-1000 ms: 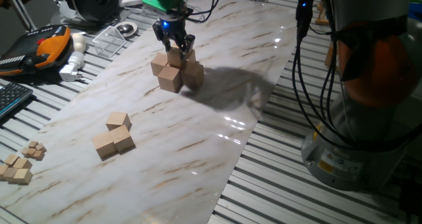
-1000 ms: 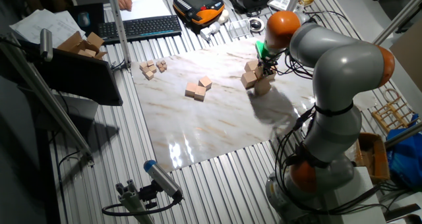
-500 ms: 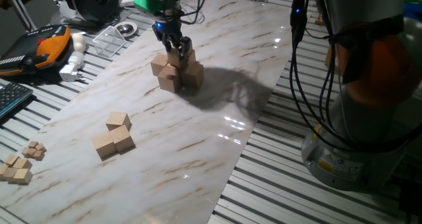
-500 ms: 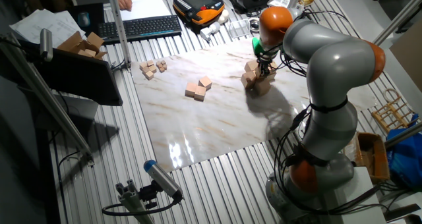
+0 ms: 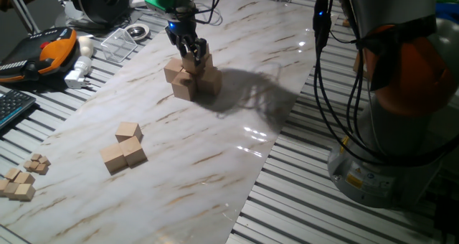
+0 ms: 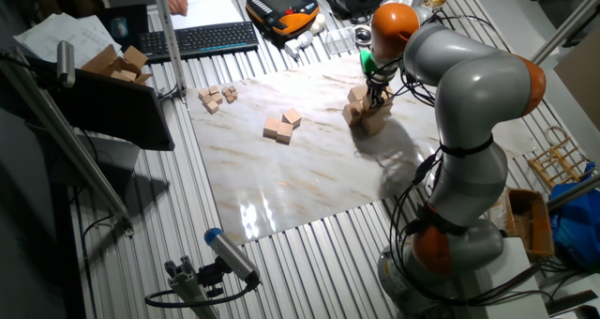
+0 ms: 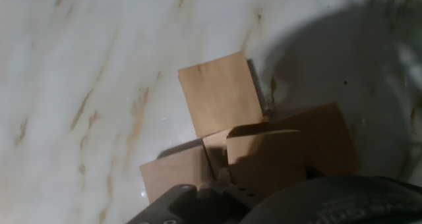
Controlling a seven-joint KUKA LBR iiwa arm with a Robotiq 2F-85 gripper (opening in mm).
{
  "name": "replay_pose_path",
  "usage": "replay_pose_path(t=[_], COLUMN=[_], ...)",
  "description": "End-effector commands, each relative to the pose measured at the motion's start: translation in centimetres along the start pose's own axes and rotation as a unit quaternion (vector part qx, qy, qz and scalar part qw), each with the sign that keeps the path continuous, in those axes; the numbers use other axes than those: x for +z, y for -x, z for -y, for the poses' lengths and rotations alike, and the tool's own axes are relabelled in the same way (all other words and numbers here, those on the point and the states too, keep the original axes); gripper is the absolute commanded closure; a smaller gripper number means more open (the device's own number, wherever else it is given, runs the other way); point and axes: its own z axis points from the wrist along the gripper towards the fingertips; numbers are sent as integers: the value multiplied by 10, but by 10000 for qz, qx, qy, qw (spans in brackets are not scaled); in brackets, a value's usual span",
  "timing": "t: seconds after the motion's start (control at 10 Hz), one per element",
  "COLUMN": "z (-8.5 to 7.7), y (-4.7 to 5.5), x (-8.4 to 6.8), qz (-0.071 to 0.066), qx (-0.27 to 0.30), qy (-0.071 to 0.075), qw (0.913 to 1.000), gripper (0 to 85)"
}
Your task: Stack the blocks into a cross shape
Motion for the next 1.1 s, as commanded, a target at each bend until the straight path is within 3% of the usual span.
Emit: replay_pose_path(t=[0.0, 0.6, 1.0], z=[1, -3, -4], y=[1, 0, 4], x=[1, 6, 7], qz=[7, 64, 27], qx=[-35, -258, -418], qy=[-7, 27, 12], qw=[10000, 9996, 9991], gripper=[850, 850, 850])
